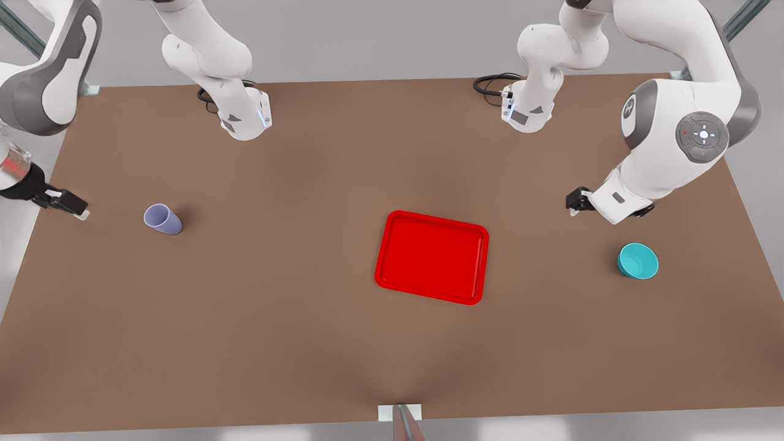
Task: Place the bowl on the tray with the left arm and the cup on the tray with the right arm
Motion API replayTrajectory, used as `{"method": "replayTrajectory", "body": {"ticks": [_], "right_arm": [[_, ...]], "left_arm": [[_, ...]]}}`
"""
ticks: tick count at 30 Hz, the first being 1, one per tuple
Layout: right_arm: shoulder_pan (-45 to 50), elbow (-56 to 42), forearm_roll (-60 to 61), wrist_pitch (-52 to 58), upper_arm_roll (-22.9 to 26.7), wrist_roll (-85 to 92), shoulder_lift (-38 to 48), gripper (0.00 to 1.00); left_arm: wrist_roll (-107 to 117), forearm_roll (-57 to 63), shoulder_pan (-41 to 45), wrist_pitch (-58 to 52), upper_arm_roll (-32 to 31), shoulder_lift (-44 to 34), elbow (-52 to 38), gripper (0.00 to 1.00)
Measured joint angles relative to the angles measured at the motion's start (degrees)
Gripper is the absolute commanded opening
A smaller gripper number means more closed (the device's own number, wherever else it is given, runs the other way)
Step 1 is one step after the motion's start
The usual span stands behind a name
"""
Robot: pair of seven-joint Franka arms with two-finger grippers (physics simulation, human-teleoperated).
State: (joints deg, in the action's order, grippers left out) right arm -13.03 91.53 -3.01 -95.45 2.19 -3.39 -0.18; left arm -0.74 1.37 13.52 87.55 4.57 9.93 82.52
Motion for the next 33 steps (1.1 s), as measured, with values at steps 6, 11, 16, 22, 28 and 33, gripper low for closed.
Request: {"method": "replayTrajectory", "body": {"ticks": [6, 11, 16, 22, 28, 33], "right_arm": [[13.58, -7.69, 0.10, 2.60, -0.34, 0.08, -7.21, 1.00], [13.31, -7.69, 0.11, 2.55, -0.50, 0.13, -7.20, 1.00], [13.34, -7.60, 0.11, 2.47, -0.77, 0.13, -6.53, 1.00], [13.76, -6.01, 0.11, 0.19, -0.78, 0.13, -4.30, 1.00], [14.52, -7.42, 0.02, 1.68, -1.84, 0.05, -6.06, 1.00], [14.05, -7.87, -0.24, 0.27, -1.92, 0.05, -5.89, 1.00]], "left_arm": [[-17.97, -6.32, -12.07, 7.90, 9.98, 9.49, 10.04, 1.00], [-35.72, -19.61, -23.69, 23.20, 12.08, 19.82, 16.81, 1.00], [-35.57, -27.08, -26.53, 29.96, 12.83, 24.25, 16.79, 1.00], [-35.56, -29.80, -28.55, 32.75, 12.75, 27.95, 15.57, 1.00], [-35.47, -31.28, -28.66, 34.93, 12.82, 28.90, 15.21, 1.00], [-35.47, -31.78, -28.64, 37.17, 12.75, 30.54, 15.21, 1.00]]}}
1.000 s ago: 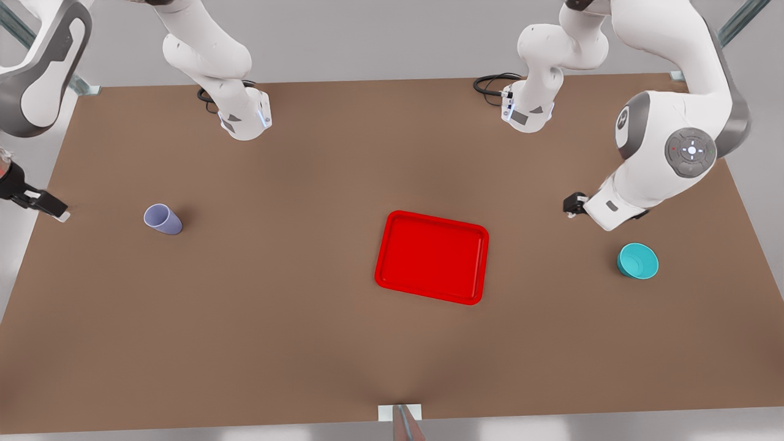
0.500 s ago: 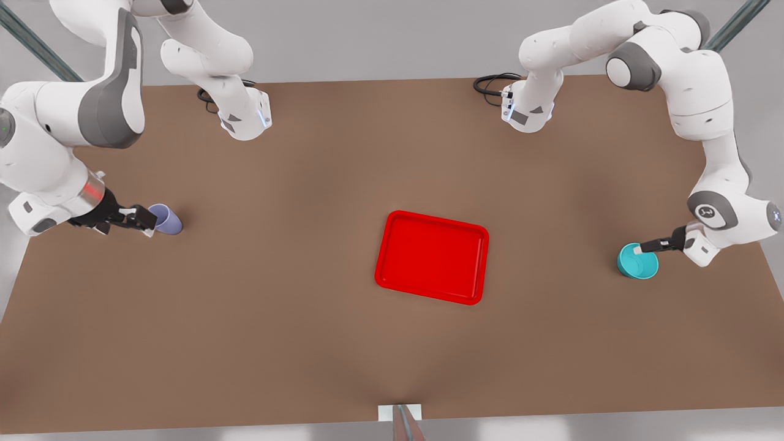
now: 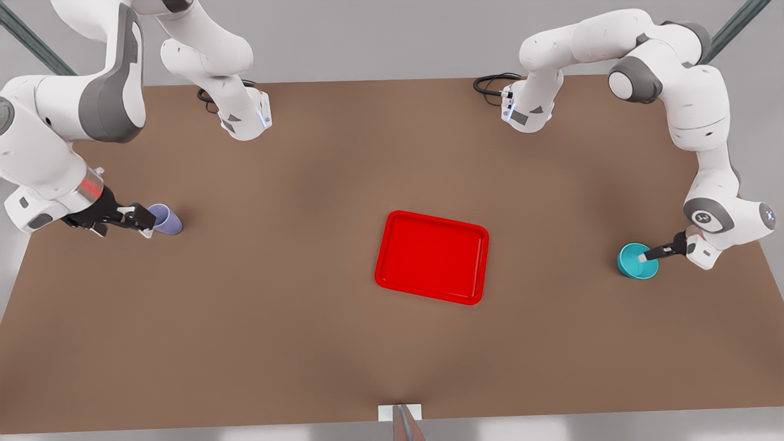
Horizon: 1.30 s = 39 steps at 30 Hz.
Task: Place the bowl on the tray with the left arm and the cup on the tray with the right arm
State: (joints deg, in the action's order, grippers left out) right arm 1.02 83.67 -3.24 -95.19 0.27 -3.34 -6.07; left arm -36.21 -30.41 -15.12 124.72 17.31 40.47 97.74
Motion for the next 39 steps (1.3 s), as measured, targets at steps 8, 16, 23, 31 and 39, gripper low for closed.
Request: {"method": "replayTrajectory", "body": {"ticks": [8, 16, 23, 31, 39], "right_arm": [[0.05, 0.01, -0.10, 0.00, -0.01, 0.00, 0.00, 1.00], [0.03, 0.01, -0.10, 0.00, 0.08, -0.09, -0.02, 1.00], [-0.65, -0.03, -0.10, 0.09, 0.07, 0.00, -0.26, 1.00], [-0.97, 1.48, -0.10, -1.73, 0.25, 0.00, 0.17, 1.00], [-0.92, 2.29, 0.02, -3.25, 0.17, 0.18, -0.09, 1.00]], "left_arm": [[0.16, -0.15, 0.00, -0.69, 0.00, 0.69, -0.02, 0.28], [0.79, -0.10, 0.26, -0.09, -0.18, 0.67, -0.09, 0.21], [0.99, 1.29, 0.36, -0.83, -0.43, 0.23, -0.09, 0.21], [11.09, 3.55, 10.73, -7.66, -5.00, -8.52, 0.03, 0.21], [16.79, 4.35, 31.31, -12.37, -8.37, -10.48, -0.53, 0.21]]}}
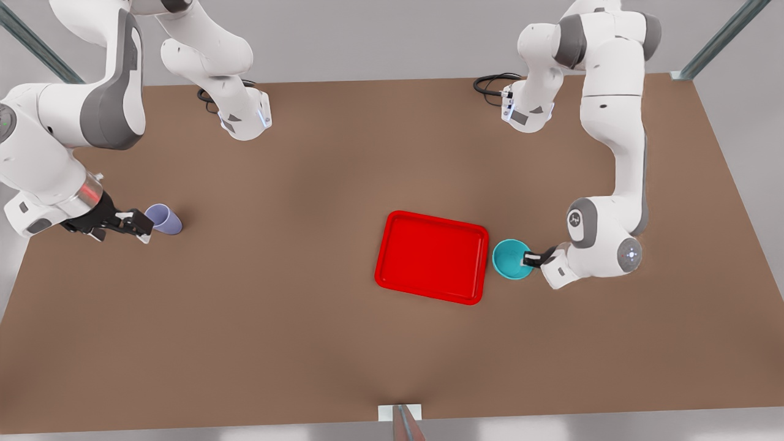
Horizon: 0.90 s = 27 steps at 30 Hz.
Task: Place the bowl on the tray with the left arm and the cup on the tray with the right arm
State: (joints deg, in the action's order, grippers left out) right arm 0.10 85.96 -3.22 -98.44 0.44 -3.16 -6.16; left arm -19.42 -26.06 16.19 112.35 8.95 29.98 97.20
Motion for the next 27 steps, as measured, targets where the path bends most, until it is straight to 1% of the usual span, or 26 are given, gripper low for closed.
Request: {"method": "replayTrajectory", "body": {"ticks": [1, 3, 4, 8, 11, 12, 13, 14, 16, 17, 18, 19, 21, 22, 23, 24, 25, 26, 27], "right_arm": [[0.05, 1.17, 0.22, -2.06, 0.00, 0.08, -0.09, 1.00], [0.06, 1.65, 0.23, -2.29, 0.00, 0.16, -0.09, 1.00], [0.05, 1.67, 0.32, -1.71, 0.00, 0.26, -0.09, 1.00], [-0.01, 1.67, 0.40, -0.84, -1.58, 1.37, 0.00, 1.00], [0.29, 1.66, 0.41, 2.54, -2.02, 2.51, 0.18, 1.00], [-0.03, 1.66, 0.41, 2.71, -2.02, 2.38, 0.25, 1.00], [-0.25, 1.62, 0.41, 2.82, -2.02, 2.29, 0.26, 1.00], [-0.21, 1.66, 0.41, 2.90, -2.02, 2.53, 0.26, 1.00], [0.16, 1.66, 0.41, 3.35, -2.02, 2.64, 0.26, 1.00], [0.23, 1.67, 0.41, 3.34, -2.02, 2.72, 0.27, 1.00], [0.15, 1.67, 0.41, 3.26, -2.02, 2.64, 0.26, 1.00], [0.04, 1.67, 0.41, 3.25, -2.02, 2.64, 0.26, 1.00], [-0.03, 1.74, 0.41, 3.25, -2.02, 2.64, 0.26, 1.00], [-0.02, 1.76, 0.41, 3.25, -2.02, 2.64, 0.26, 1.00], [-0.07, 1.76, 0.41, 3.22, -2.02, 2.08, 0.27, 1.00], [-0.31, 1.76, 0.44, 3.33, -2.02, 1.55, 0.35, 1.00], [-0.52, 2.13, 0.41, 3.47, -2.02, 1.73, 0.35, 1.00], [-0.46, 2.68, 0.41, 3.76, -1.70, 4.16, 0.35, 1.00], [-0.78, 6.62, 0.40, 3.41, -1.62, 5.99, 0.43, 1.00]], "left_arm": [[0.90, 0.04, 1.76, 0.94, -1.22, 0.74, -0.21, 0.21], [4.43, 0.15, 3.68, 1.06, -1.53, 2.96, -2.83, 0.21], [7.29, 0.18, 4.44, 1.14, -2.77, 3.58, -3.48, 0.21], [11.79, 0.40, 4.75, 3.04, -6.38, 4.96, -4.31, 0.21], [12.03, 0.29, 4.96, 3.24, -6.56, 5.69, -4.31, 0.21], [11.69, 0.28, 5.07, 3.28, -6.56, 5.82, -4.30, 0.35], [11.22, -0.25, 5.07, 3.33, -6.49, 6.35, -4.35, 0.52], [11.00, -1.61, 5.07, 4.20, -6.49, 6.89, -4.31, 0.60], [10.98, -3.60, 5.20, 5.13, -6.57, 7.77, -4.30, 0.60], [10.95, -4.25, 5.27, 5.16, -6.52, 7.86, -4.30, 0.63], [10.97, -4.74, 5.29, 5.51, -6.50, 8.12, -4.38, 0.69], [10.90, -5.09, 5.36, 5.65, -6.52, 8.25, -4.39, 0.82], [10.86, -5.44, 5.18, 5.53, -6.28, 7.80, -4.72, 0.96], [11.41, -4.27, 4.92, 1.53, -4.49, 4.54, -6.18, 0.99], [11.67, -2.04, 5.03, -8.75, 0.02, 1.47, -10.67, 0.99], [11.73, 0.37, 4.78, -16.31, 4.68, -2.79, -14.71, 0.99], [11.43, 3.50, 4.87, -19.30, 6.29, -6.82, -17.05, 0.99], [10.85, 7.63, 4.51, -20.98, 6.44, -10.30, -17.47, 0.99], [10.39, 12.14, 3.97, -22.94, 6.07, -13.54, -17.48, 1.00]]}}
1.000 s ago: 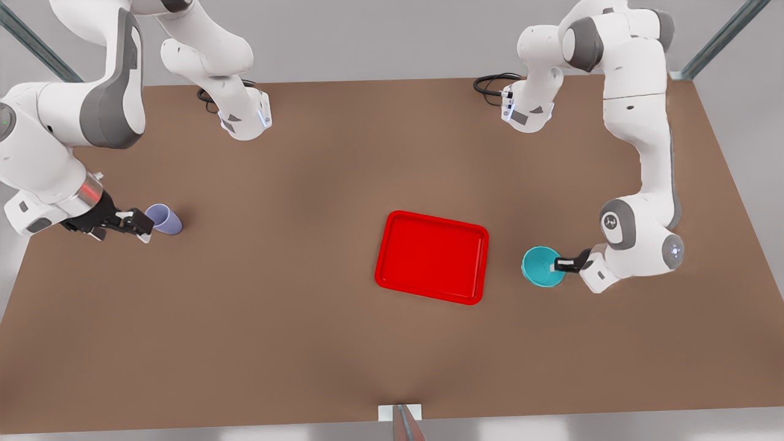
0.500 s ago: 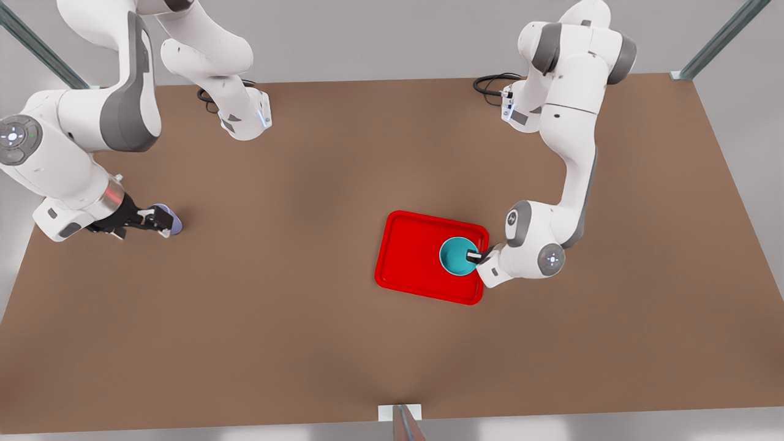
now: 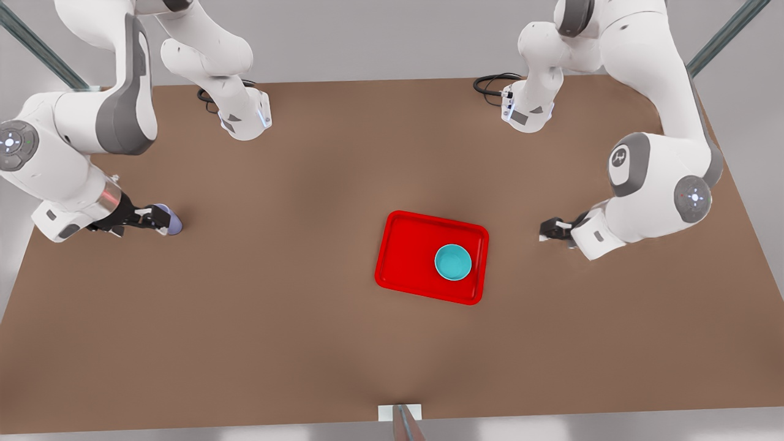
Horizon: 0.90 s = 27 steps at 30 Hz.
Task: Place the bowl on the tray with the left arm and the cup on the tray with the right arm
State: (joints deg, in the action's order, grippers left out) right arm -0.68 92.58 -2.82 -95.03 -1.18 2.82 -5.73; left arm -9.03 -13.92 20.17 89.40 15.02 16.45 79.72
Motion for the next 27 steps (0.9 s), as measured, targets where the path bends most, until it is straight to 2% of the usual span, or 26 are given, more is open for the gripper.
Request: {"method": "replayTrajectory", "body": {"ticks": [3, 4, 6, 8, 9, 13, 16, 27], "right_arm": [[-1.82, 12.21, -0.08, -0.55, 0.68, 0.32, 4.78, 1.00], [-2.66, 18.42, -0.09, -4.14, 1.30, 0.26, 7.98, 1.00], [-2.37, 26.61, -0.24, -12.47, 6.57, 0.38, 11.12, 1.00], [-5.86, 29.31, -0.44, -18.87, 10.15, 2.35, 10.72, 1.00], [-5.70, 30.41, -0.44, -21.44, 11.81, 2.75, 10.35, 1.00], [-3.71, 33.18, 0.17, -24.32, 11.93, 4.03, 9.51, 1.00], [-5.44, 33.63, 2.20, -23.56, 11.91, 8.90, 9.54, 1.00], [-6.10, 34.90, 1.67, -23.81, 12.10, 8.78, 5.81, 1.00]], "left_arm": [[-0.18, 8.78, 0.05, -5.23, -1.30, -2.76, 1.11, 1.00], [0.85, 10.44, -0.18, -5.45, -1.22, -2.62, 0.94, 1.00], [0.98, 12.63, 0.09, -5.47, -1.14, -1.70, 0.53, 1.00], [0.94, 13.80, 0.02, -5.30, -0.90, -1.15, 0.44, 1.00], [0.94, 14.17, -0.03, -5.37, -0.79, -1.39, 0.44, 1.00], [0.94, 14.98, -0.04, -5.38, -0.78, -1.25, 0.44, 1.00], [0.94, 15.12, 0.02, -5.38, -0.78, -0.99, 0.52, 1.00], [0.94, 15.16, -0.03, -5.99, -0.78, -0.97, 0.79, 1.00]]}}
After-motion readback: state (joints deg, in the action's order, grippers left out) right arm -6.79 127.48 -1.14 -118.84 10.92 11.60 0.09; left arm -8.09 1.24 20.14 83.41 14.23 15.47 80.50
